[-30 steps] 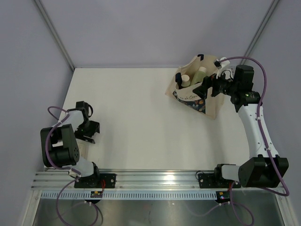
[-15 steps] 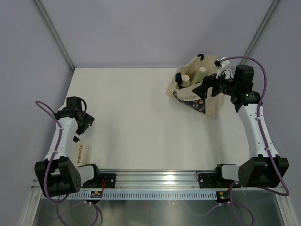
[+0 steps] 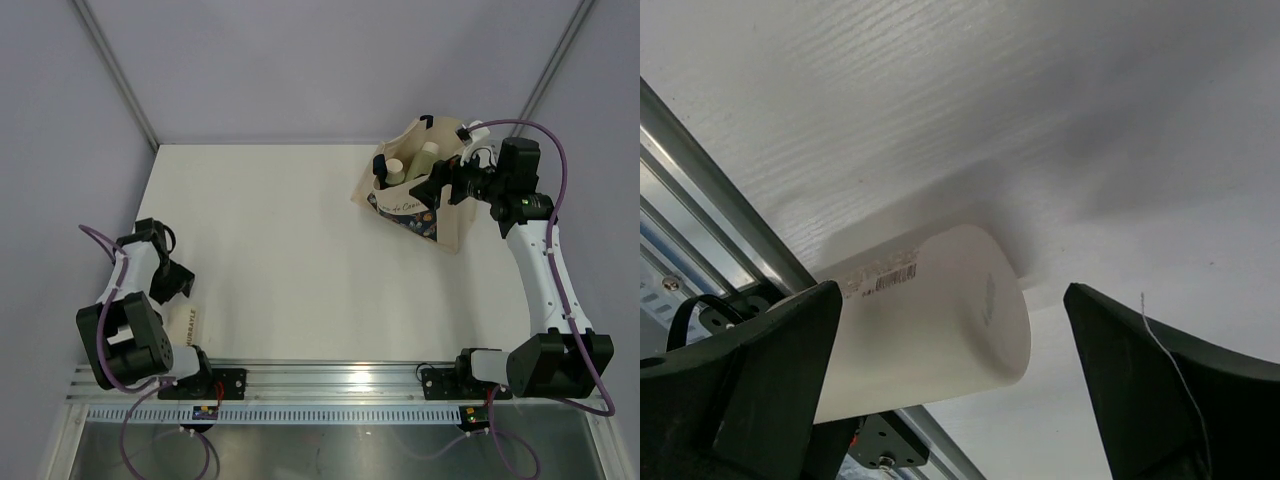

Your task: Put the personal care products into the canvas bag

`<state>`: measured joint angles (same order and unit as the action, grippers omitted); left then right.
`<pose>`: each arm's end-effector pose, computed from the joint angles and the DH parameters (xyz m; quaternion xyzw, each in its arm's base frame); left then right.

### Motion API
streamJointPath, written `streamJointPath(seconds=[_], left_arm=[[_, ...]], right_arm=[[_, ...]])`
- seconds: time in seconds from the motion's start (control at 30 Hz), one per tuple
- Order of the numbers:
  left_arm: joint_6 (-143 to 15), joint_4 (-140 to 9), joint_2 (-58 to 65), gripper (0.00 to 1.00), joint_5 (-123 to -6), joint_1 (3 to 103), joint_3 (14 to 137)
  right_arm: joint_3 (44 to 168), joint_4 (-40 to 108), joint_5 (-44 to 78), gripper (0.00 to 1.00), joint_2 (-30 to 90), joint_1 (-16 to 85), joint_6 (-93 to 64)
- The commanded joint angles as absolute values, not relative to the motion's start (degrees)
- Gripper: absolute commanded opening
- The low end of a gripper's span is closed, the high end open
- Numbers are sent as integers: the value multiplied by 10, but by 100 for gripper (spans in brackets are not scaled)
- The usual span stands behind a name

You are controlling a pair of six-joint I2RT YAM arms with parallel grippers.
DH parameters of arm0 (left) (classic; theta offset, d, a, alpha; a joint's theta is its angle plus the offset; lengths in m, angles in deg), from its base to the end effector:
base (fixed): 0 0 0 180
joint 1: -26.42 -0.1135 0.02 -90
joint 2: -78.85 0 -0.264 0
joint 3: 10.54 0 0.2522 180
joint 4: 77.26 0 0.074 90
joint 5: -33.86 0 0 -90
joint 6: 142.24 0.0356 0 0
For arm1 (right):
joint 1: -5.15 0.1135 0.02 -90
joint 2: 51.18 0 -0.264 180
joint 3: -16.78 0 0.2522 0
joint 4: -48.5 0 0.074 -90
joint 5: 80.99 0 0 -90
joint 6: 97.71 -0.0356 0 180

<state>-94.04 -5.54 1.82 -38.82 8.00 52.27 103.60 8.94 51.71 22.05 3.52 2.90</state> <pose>0.1986 0.0773 0.2011 -0.5002 0.8520 0.1403 0.0648 0.2796 0.0162 0.3817 -0.2542 0.7722 0.2543 0.5239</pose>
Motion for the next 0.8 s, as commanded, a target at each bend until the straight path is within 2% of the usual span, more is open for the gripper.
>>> streamJointPath(seconds=[0.0,0.23,0.37,0.47,0.5,0.53,0.6,0.7,0.77], left_arm=[[-934,-34,1,99,-400,79,514],[-944,-20,-53,96,-481,90,518],[-956,-21,-58,85,-508,138,531],[-967,-21,-68,70,-543,183,546],[-968,-28,-70,57,-553,193,546],[-971,-30,-73,51,-577,210,546],[-976,-39,-75,45,-600,224,546],[-965,-60,-82,49,-615,249,554],[-933,-74,-85,57,-622,257,563]], right_arm=[[1045,118,526,99,219,30,21],[1044,125,531,100,214,23,14],[1040,132,537,99,210,15,8],[1039,134,541,100,208,10,5],[1039,135,542,100,207,9,5],[1038,135,544,99,205,8,4],[1037,136,544,100,199,2,1],[1028,141,548,100,193,-4,1],[1025,138,555,99,191,-5,4]])
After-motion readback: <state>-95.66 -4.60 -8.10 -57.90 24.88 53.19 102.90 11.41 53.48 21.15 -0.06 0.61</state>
